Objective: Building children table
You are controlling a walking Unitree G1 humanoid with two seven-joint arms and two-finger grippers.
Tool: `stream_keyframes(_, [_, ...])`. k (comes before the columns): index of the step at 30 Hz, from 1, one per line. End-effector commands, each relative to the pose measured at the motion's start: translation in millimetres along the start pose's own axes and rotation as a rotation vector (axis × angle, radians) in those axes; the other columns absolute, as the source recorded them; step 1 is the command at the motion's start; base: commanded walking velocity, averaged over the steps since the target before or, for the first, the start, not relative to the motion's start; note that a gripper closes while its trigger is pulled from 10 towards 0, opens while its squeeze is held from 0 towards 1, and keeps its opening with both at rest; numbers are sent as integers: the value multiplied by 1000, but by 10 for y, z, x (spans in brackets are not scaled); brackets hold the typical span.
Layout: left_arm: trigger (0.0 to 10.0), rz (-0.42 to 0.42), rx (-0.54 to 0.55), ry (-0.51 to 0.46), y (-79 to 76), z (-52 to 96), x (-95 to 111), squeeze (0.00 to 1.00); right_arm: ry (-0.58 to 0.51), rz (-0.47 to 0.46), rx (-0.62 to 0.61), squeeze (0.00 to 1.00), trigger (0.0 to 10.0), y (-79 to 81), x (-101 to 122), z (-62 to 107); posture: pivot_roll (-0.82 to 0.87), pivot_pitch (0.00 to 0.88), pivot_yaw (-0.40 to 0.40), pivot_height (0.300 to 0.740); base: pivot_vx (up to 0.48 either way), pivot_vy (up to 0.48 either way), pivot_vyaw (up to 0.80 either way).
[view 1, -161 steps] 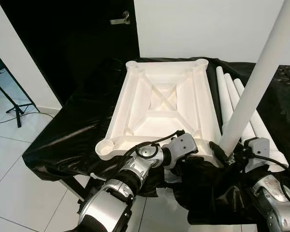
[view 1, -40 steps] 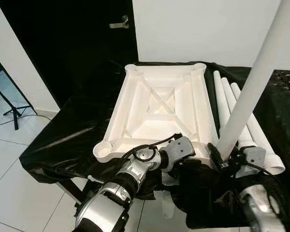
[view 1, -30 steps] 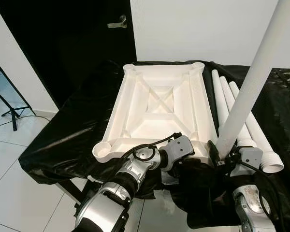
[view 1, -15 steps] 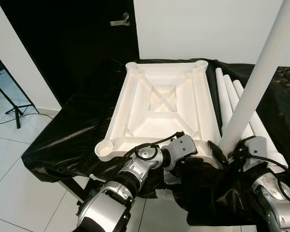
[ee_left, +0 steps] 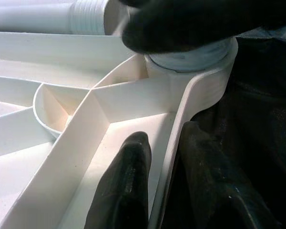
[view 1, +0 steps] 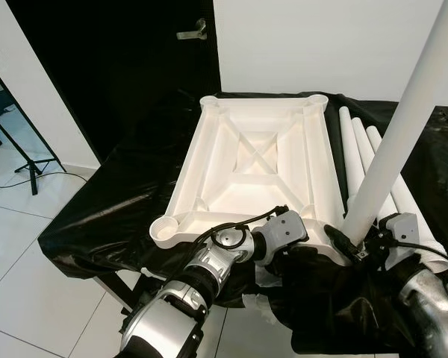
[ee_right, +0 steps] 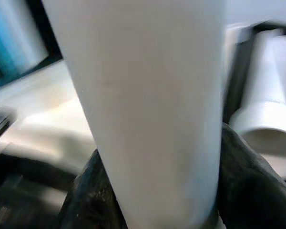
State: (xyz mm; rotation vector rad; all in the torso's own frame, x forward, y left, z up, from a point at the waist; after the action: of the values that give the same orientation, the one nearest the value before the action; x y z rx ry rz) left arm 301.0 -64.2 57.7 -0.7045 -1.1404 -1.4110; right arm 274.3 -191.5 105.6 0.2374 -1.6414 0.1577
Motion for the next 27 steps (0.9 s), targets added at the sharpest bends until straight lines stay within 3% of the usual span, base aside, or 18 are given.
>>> stream_keyframes(1, [10000,141,3,189,-229,88,-555,0,-13,-49,4,0,0,127,-30,-13,104,0,48,740,0,0,0])
stream_keyframes(2, [10000,140,2,190,-231,91,-559,0,-37,-63,-77,0,0,75,-18,-4,101,0,52,740,0,0,0])
stream_keyframes(5, [10000,139,0,191,-235,91,-561,0,-38,-67,-104,0,0,88,-38,7,98,0,53,740,0,0,0])
stream_keyframes(8, [10000,135,-8,192,-247,84,-559,0,-40,-65,-78,0,0,201,-61,14,90,0,55,740,0,0,0])
stream_keyframes(9, [10000,134,-9,192,-248,77,-553,0,-37,-60,-69,0,4588,217,-72,14,89,0,53,740,0,0,0])
stream_keyframes(10, [10000,134,-9,192,-248,77,-553,0,-37,-60,-69,0,4588,217,-72,14,89,0,53,740,0,0,0])
stream_keyframes(11, [10000,133,-9,190,-245,70,-544,0,-32,-45,-63,0,10000,207,-71,8,89,0,52,740,0,0,0])
stream_keyframes(21, [10000,151,-10,180,-270,76,-557,0,-10,65,-106,0,10000,24,-32,-20,101,0,35,740,0,0,0])
stream_keyframes(22, [10000,162,-14,176,-285,82,-567,0,-9,69,-114,780,10000,10,-34,-19,104,0,33,740,0,0,0])
stream_keyframes(25, [10000,170,-18,173,-296,85,-571,0,-9,70,-117,780,10000,8,-35,-19,104,0,33,740,0,0,0])
stream_keyframes(26, [10000,182,-26,160,-304,87,-559,886,-6,68,-114,878,10000,19,-42,-26,107,0,34,740,0,0,0])
stream_keyframes(27, [10000,182,-26,160,-304,87,-559,886,-6,68,-114,878,10000,19,-42,-26,107,0,34,740,0,0,0])
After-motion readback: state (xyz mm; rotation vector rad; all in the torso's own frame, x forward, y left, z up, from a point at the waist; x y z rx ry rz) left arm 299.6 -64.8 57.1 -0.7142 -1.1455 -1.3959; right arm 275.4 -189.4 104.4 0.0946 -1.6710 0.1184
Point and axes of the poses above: a point about 5 cm out from each wrist's last joint towards the gripper, its own z axis pointing back from the gripper into the wrist, its own x axis along the axis of the wrist's last joint, y = z × x, the point moved 5 cm from there along -z, pointing out of the wrist towards the gripper, and after that the axes turned 5 degrees about -z, right-handed, at the moved point
